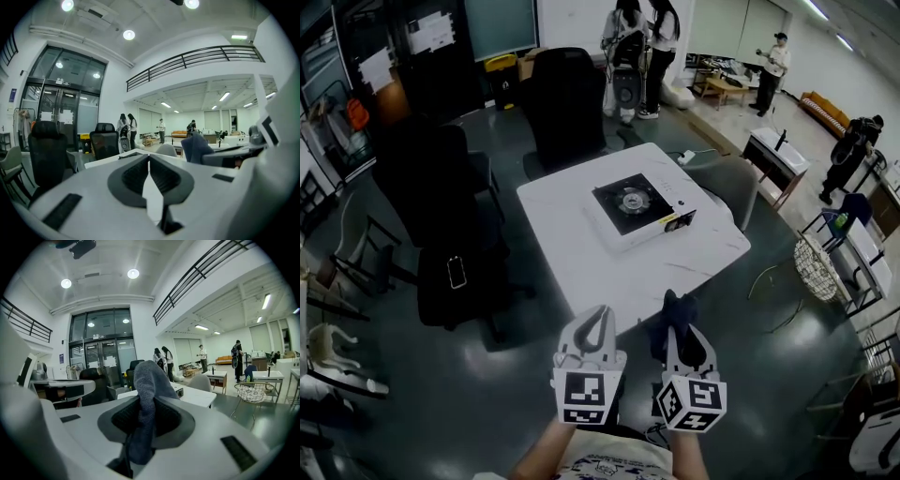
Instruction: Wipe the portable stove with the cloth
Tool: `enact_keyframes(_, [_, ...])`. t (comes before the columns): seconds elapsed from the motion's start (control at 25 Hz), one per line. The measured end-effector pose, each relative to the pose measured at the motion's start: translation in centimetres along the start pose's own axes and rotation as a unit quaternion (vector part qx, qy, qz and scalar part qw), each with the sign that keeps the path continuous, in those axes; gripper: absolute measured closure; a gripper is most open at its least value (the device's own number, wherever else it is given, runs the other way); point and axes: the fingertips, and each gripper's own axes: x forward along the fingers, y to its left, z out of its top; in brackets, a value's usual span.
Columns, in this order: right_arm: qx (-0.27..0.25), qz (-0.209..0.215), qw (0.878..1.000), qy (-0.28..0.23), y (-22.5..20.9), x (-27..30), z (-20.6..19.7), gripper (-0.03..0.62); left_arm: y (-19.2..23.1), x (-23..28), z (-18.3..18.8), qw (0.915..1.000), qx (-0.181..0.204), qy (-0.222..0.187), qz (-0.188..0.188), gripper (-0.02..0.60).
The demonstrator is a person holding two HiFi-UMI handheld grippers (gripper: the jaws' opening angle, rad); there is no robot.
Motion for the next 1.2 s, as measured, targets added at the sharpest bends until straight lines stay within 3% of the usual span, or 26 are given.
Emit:
enact_keyframes(0.4, [-0.016,-0.006,1.000,0.005,-4.4,8.1,2.1,0.503,0.7,9.6,0.4,0.9999,-0.014,-0.001,-0.005,0.560])
enact_keyframes(0.84, [-0.030,0.007,0.999,0.017,-7.9,20.0,6.4,0.503,4.7,20.7,2.2,0.9994,-0.029,0.010,0.015,0.560])
enact_keyframes(1.2, [-0.035,0.011,0.999,0.036,-10.0,26.9,6.9,0.503,6.9,26.4,1.4,0.9986,-0.039,0.028,0.025,0.560])
